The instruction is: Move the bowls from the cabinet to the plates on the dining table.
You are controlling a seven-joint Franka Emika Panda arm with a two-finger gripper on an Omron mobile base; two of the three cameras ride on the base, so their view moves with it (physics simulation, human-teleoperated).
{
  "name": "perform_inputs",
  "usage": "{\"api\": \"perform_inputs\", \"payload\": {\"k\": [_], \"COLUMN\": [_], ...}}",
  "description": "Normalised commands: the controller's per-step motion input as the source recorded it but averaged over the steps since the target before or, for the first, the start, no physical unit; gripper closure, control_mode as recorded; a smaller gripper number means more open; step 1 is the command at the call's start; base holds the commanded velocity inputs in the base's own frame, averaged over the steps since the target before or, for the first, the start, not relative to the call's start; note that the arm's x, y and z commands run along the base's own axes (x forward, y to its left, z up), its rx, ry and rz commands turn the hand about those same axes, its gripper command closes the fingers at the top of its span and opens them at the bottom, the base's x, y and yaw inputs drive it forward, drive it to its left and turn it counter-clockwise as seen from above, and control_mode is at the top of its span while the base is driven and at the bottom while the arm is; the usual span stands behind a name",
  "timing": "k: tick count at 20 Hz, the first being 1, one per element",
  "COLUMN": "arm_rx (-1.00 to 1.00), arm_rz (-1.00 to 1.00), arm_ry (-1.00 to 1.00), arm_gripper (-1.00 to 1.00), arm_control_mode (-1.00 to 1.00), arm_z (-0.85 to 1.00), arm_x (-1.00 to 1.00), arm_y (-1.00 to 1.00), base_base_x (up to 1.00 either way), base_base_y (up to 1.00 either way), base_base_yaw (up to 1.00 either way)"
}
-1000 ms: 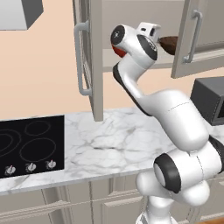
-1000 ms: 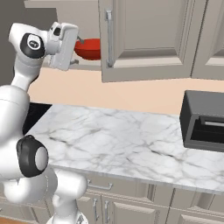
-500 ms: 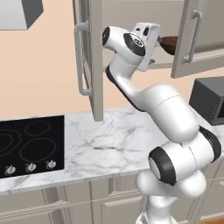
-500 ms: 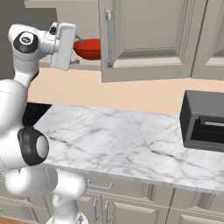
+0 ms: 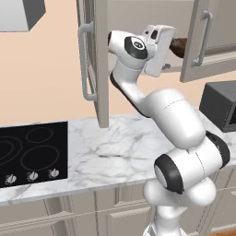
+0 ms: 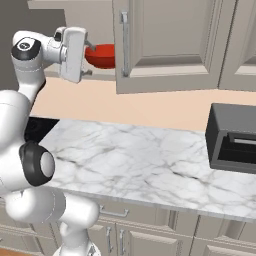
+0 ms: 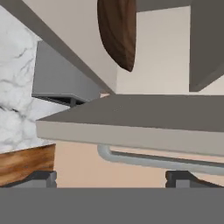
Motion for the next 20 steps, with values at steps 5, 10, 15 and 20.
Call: {"api": "perform_inputs", "payload": {"k": [5, 10, 15, 20], "arm_rx": [-0.01, 0.0, -0.01, -0.02], "arm_rz": [-0.22, -0.07, -0.07, -0.06], "arm_ry": [0.0, 0.0, 0.0, 0.0], "arm_gripper": [-1.0, -1.0, -1.0, -1.0], "arm_control_mode": [-1.0, -1.0, -1.0, -1.0], "arm_z": [0.05, -0.01, -0.01, 0.0], "arm_x": [-0.36, 0.67, 0.5, 0.25], "arm_y": [-0.2, -0.29, -0.15, -0.05], "base_base_x": [0.0, 0.0, 0.0, 0.0], "base_base_y": [0.0, 0.0, 0.0, 0.0], "base_base_yaw": [0.0, 0.0, 0.0, 0.0]}}
